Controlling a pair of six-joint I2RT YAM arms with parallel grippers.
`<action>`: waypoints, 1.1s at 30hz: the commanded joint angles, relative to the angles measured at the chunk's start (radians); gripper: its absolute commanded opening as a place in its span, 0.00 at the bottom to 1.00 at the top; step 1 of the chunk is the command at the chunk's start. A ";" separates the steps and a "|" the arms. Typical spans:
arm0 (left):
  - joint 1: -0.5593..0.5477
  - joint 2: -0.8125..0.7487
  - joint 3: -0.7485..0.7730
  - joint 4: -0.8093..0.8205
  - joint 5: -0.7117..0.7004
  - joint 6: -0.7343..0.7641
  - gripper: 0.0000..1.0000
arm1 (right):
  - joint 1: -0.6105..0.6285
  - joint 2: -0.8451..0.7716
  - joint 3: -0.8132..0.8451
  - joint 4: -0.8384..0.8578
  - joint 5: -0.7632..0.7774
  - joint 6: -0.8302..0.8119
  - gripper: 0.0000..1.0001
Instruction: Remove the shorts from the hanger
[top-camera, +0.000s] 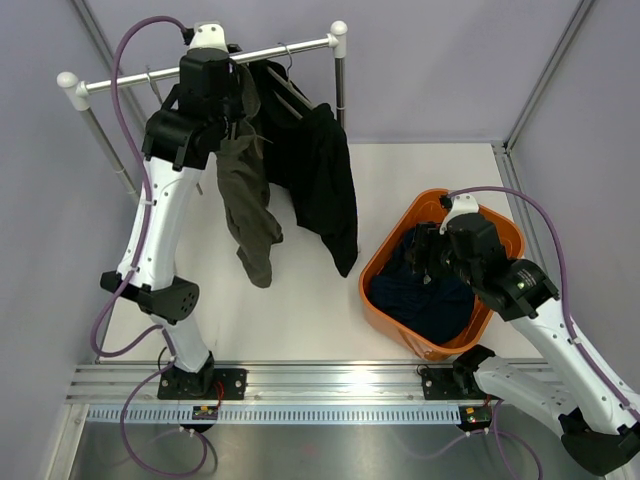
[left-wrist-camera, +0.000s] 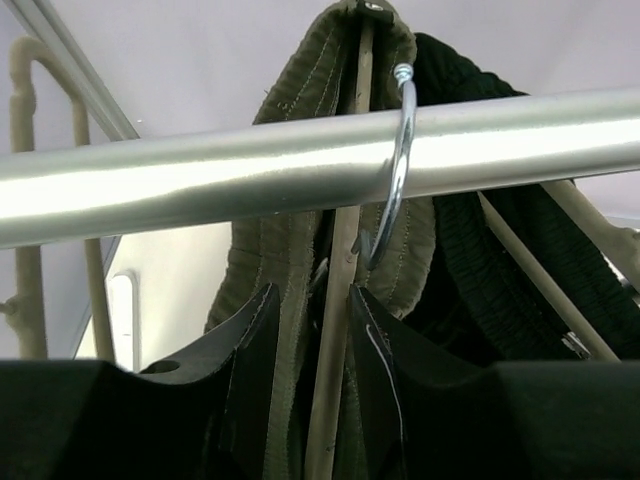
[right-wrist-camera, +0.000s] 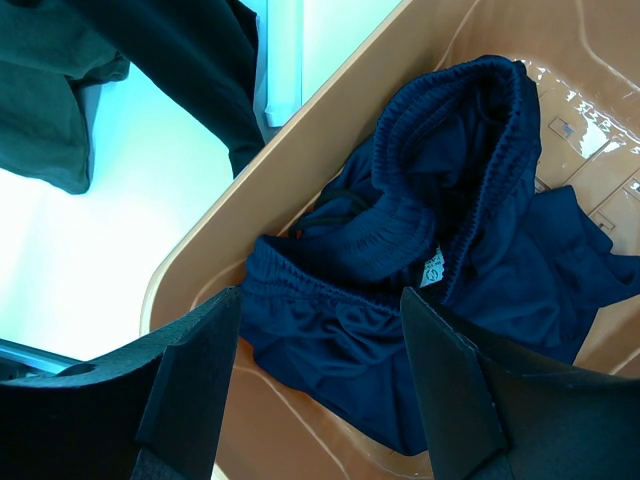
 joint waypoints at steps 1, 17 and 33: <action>0.019 0.051 0.026 -0.087 0.094 0.032 0.37 | -0.002 0.006 0.009 0.020 -0.023 -0.013 0.73; 0.026 0.108 0.002 -0.158 0.137 0.075 0.23 | -0.003 0.014 -0.009 0.031 -0.034 -0.003 0.73; 0.025 -0.111 -0.024 0.002 0.112 0.104 0.00 | -0.002 0.012 0.000 0.040 -0.043 -0.007 0.72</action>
